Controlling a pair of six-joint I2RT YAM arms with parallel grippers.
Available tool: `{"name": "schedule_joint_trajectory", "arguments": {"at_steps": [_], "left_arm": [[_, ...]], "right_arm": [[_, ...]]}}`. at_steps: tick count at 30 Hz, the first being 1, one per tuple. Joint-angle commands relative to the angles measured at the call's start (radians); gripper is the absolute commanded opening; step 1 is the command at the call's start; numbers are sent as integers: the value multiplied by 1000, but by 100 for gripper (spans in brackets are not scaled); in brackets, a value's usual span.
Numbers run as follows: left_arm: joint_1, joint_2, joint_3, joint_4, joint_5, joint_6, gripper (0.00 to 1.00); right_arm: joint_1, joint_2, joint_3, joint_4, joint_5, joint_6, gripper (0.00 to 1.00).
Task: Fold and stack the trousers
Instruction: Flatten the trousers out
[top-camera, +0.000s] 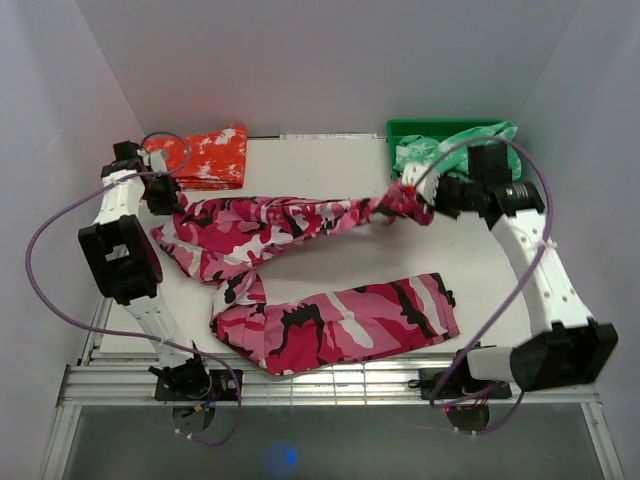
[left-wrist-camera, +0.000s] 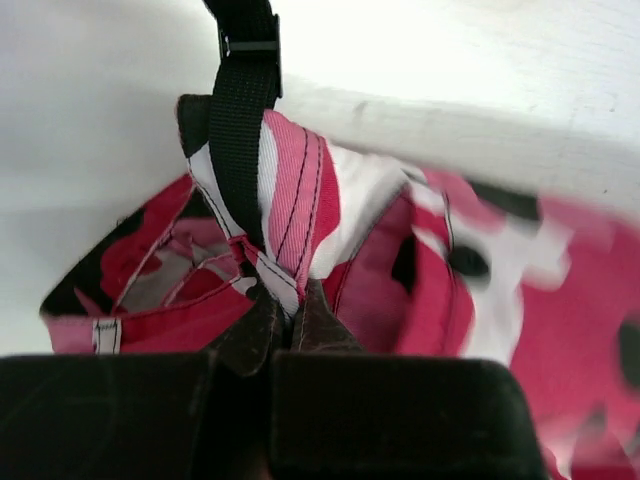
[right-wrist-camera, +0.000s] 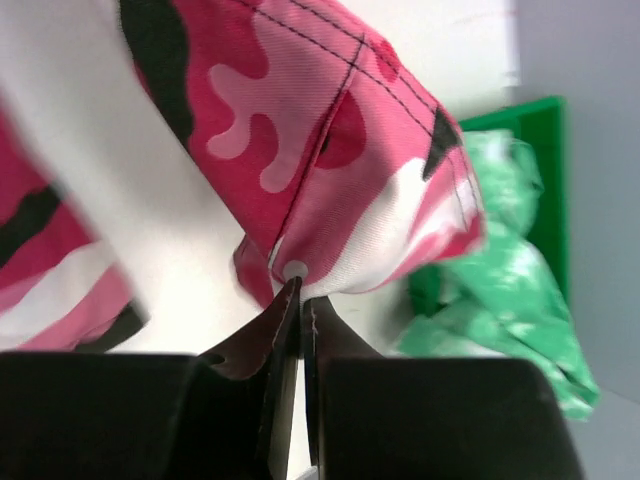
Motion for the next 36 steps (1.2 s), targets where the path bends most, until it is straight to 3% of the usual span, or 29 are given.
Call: {"name": "schedule_joint_trajectory", "arguments": {"at_steps": [1, 2, 3, 4, 5, 7, 10, 15, 18, 21, 25, 28, 32, 36], "left_arm": [[64, -107, -110, 0, 7, -25, 0], [74, -116, -135, 2, 10, -26, 0], [81, -119, -182, 18, 19, -26, 0], [87, -121, -199, 22, 24, -25, 0], [88, -119, -210, 22, 24, -25, 0], [88, -118, -230, 32, 23, -25, 0], [88, -109, -231, 34, -9, -20, 0], [88, -106, -222, 31, -29, -2, 0], [88, -92, -202, 19, -36, 4, 0], [88, -89, -192, 16, -39, 9, 0], [88, -96, -198, 16, -36, 4, 0], [88, -109, -216, 19, -40, 3, 0], [88, -122, -251, 28, -42, 7, 0], [88, -122, -265, 31, -43, 3, 0]], "right_arm": [[-1, -181, -376, -1, 40, -303, 8], [-1, -303, -473, 31, 49, -398, 9], [-1, -362, -645, 67, 66, -440, 20], [-1, -411, -714, 117, 95, -490, 53], [-1, -486, -768, 148, 114, -541, 69], [0, -513, -831, 185, 187, -560, 86], [-12, -416, -743, 168, 250, -398, 91], [-119, -96, -278, 1, 154, -48, 90], [-133, 52, -45, -79, 59, 75, 87], [-93, 183, 127, -80, -4, 270, 82], [41, 352, 276, -51, 113, 549, 78], [127, 460, 299, -31, 170, 585, 81], [206, 564, 269, 71, 223, 508, 89], [240, 676, 342, 43, 244, 399, 96]]}}
